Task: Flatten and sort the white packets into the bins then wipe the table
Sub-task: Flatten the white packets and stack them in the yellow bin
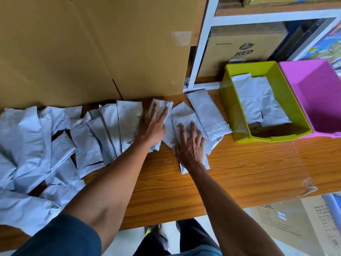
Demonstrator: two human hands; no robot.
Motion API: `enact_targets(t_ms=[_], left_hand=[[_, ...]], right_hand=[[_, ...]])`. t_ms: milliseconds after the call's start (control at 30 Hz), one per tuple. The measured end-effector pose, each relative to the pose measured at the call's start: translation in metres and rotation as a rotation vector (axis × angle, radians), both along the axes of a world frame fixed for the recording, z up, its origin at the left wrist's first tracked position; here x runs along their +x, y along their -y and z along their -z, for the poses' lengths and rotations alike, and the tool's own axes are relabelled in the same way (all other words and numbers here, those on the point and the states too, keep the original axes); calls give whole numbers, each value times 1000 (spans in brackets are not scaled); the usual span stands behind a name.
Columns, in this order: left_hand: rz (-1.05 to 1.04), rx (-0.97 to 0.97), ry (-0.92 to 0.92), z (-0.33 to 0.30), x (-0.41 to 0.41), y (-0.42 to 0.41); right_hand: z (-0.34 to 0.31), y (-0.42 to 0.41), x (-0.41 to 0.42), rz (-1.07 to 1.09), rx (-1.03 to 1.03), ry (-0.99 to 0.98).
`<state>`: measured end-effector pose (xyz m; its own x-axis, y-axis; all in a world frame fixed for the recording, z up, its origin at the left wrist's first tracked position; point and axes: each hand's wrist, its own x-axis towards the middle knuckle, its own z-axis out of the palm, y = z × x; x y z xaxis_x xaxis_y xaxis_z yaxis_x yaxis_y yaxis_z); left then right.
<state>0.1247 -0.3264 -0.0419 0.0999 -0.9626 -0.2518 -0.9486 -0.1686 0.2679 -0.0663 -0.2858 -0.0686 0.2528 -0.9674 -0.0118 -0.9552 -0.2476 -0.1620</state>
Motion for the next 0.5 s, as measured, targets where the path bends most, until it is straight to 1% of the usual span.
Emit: enact_targets(t_ms=[133, 333, 500], left_hand=[[20, -41, 21, -16, -1, -12], [17, -137, 74, -38, -6, -48], [18, -170, 26, -65, -17, -70]], right_hand=[[-15, 0, 3, 19, 53, 33], [-48, -16, 6, 10, 21, 77], [-78, -37, -4, 6, -22, 79]])
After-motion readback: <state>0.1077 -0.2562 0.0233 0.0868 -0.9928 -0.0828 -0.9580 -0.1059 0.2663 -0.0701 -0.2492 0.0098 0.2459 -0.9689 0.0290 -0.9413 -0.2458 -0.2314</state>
